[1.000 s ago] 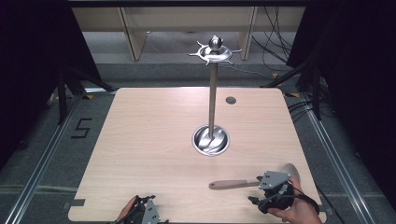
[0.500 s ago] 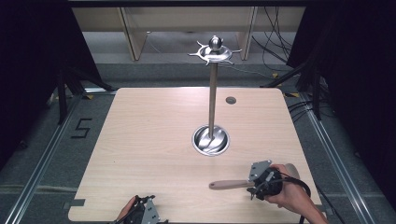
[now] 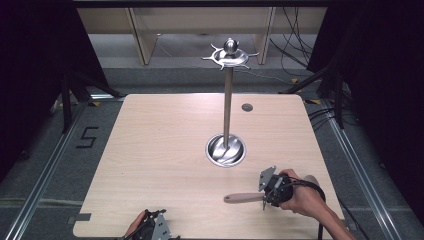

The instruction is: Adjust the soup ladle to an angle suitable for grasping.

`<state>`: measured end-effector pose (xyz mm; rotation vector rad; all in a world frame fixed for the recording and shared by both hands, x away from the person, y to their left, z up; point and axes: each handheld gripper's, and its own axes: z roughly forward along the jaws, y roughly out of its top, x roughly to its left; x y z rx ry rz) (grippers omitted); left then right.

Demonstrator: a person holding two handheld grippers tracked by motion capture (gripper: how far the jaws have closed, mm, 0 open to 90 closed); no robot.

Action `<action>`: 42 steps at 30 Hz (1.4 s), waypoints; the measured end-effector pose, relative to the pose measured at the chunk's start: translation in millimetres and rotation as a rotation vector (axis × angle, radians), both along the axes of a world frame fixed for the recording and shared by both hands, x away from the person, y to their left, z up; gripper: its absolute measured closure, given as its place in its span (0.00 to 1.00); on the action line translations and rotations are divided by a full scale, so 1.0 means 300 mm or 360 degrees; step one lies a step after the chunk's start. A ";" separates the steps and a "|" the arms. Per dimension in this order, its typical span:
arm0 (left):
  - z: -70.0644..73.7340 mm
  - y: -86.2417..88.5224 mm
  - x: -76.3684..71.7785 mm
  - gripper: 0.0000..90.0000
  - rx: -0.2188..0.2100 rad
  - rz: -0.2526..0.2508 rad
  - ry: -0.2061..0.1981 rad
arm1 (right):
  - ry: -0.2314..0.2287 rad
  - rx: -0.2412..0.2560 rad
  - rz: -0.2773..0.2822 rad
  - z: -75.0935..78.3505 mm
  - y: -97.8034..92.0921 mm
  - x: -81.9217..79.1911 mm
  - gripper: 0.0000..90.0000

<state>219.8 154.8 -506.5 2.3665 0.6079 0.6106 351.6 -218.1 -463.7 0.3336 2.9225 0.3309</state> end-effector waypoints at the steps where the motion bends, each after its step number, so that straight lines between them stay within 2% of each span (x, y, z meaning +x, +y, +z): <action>1: 0.000 0.000 0.000 0.16 0.0003 -0.0001 -0.0002 | -0.0006 -0.0020 0.0024 -0.003 0.002 0.005 0.72; 4: 0.001 0.001 0.001 0.16 0.0028 0.0000 -0.0011 | 0.0000 -0.0048 0.0058 -0.007 0.010 0.011 0.72; 5: 0.001 0.001 0.000 0.16 0.0006 -0.0004 0.0001 | 0.0006 -0.0057 0.0062 -0.009 0.014 0.012 0.73; 6: 0.001 0.002 0.001 0.16 0.0021 0.0001 -0.0008 | 0.0009 -0.0056 0.0072 -0.012 0.019 0.015 0.74; 7: 0.002 0.002 0.001 0.16 0.0021 -0.0003 -0.0003 | 0.0012 -0.0067 0.0113 -0.014 0.022 0.022 0.75; 8: 0.002 0.003 0.001 0.16 0.0022 -0.0002 -0.0003 | 0.0017 -0.0077 0.0085 -0.017 0.024 0.019 0.75; 12: 0.000 0.002 0.003 0.16 0.0008 -0.0013 0.0014 | 0.0044 -0.0113 0.0116 -0.028 0.030 0.033 0.77; 13: 0.000 0.002 0.004 0.16 0.0028 0.0001 -0.0013 | 0.0049 -0.0129 0.0110 -0.032 0.032 0.036 0.77; 16: 0.001 0.003 0.002 0.16 0.0020 -0.0002 -0.0001 | 0.0064 -0.0144 0.0172 -0.035 0.037 0.049 0.81; 17: 0.002 0.003 0.001 0.16 0.0021 -0.0004 -0.0001 | 0.0075 -0.0158 0.0165 -0.033 0.038 0.047 0.81; 18: 0.002 0.003 0.001 0.17 0.0021 -0.0004 -0.0001 | 0.0064 -0.0164 0.0213 -0.034 0.041 0.052 0.82; 19: 0.002 0.004 0.002 0.16 0.0018 -0.0001 -0.0002 | 0.0065 -0.0184 0.0182 -0.034 0.044 0.045 0.82; 20: 0.001 0.003 0.003 0.16 0.0011 -0.0013 0.0011 | 0.0060 -0.0191 0.0236 -0.033 0.047 0.050 0.82; 21: 0.003 0.004 0.002 0.16 0.0011 -0.0004 0.0002 | 0.0056 -0.0225 0.0199 -0.033 0.053 0.042 0.83; 23: 0.004 0.005 0.001 0.16 0.0012 0.0000 -0.0003 | 0.0042 -0.0246 0.0258 -0.032 0.060 0.045 0.83; 24: 0.004 0.006 0.001 0.16 0.0011 0.0001 -0.0004 | 0.0040 -0.0251 0.0223 -0.031 0.061 0.039 0.84; 26: 0.005 0.007 0.002 0.16 0.0012 0.0002 -0.0004 | 0.0009 -0.0231 0.0205 -0.029 0.060 0.040 0.85; 29: 0.003 0.007 0.004 0.16 0.0016 0.0011 -0.0010 | 0.0016 -0.0168 0.0170 -0.028 0.052 0.043 0.86; 33: 0.004 0.006 0.002 0.16 0.0010 0.0003 -0.0005 | -0.0006 -0.0167 0.0163 -0.030 0.051 0.041 0.86; 35: 0.004 0.007 0.003 0.16 0.0016 0.0009 -0.0010 | -0.0018 -0.0160 0.0117 -0.026 0.049 0.038 0.86; 36: 0.003 0.007 0.003 0.16 0.0016 0.0009 -0.0010 | -0.0022 -0.0148 0.0145 -0.021 0.046 0.041 0.86; 37: 0.003 0.006 0.003 0.16 0.0015 0.0006 -0.0007 | -0.0029 -0.0135 0.0111 -0.014 0.044 0.037 0.86; 42: 0.004 0.006 0.002 0.16 0.0012 0.0002 -0.0006 | -0.0061 -0.0045 0.0078 0.024 0.016 0.039 0.86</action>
